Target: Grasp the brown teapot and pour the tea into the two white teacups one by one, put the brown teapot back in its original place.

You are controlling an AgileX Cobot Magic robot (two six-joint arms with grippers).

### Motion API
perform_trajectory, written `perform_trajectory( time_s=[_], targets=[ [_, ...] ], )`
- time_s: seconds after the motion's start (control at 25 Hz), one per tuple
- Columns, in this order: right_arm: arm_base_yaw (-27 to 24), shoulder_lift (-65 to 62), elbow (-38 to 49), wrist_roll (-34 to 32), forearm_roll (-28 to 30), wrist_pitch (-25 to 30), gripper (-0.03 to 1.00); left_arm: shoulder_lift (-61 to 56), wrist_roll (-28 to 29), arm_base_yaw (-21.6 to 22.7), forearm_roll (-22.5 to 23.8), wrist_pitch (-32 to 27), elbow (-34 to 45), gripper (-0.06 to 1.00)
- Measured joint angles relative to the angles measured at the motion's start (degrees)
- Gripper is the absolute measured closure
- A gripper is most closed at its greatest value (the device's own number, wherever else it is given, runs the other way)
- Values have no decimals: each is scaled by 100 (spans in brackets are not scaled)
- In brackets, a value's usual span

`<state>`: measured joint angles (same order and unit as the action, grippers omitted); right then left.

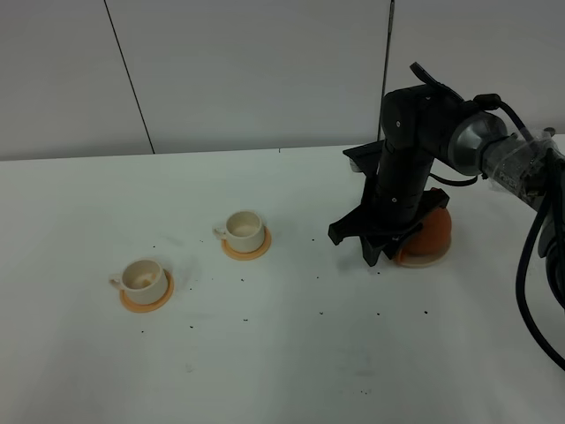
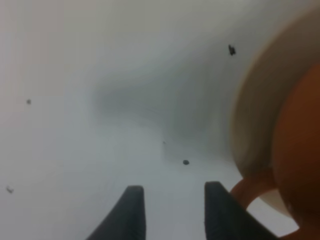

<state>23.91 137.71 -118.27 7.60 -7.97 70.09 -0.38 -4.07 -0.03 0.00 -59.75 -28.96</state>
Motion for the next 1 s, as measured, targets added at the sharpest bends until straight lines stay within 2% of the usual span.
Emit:
perform_trajectory(
  time_s=[0.44,0.72,1.0],
  targets=[
    [0,0,0,-11,141,12,69,0,0,0,0,0,0,41],
    [-7,0,0,223,-393,-145,69,0,0,0,0,0,0,41],
    [-7,0,0,243,-54,-145,69,0,0,0,0,0,0,41]
  ],
)
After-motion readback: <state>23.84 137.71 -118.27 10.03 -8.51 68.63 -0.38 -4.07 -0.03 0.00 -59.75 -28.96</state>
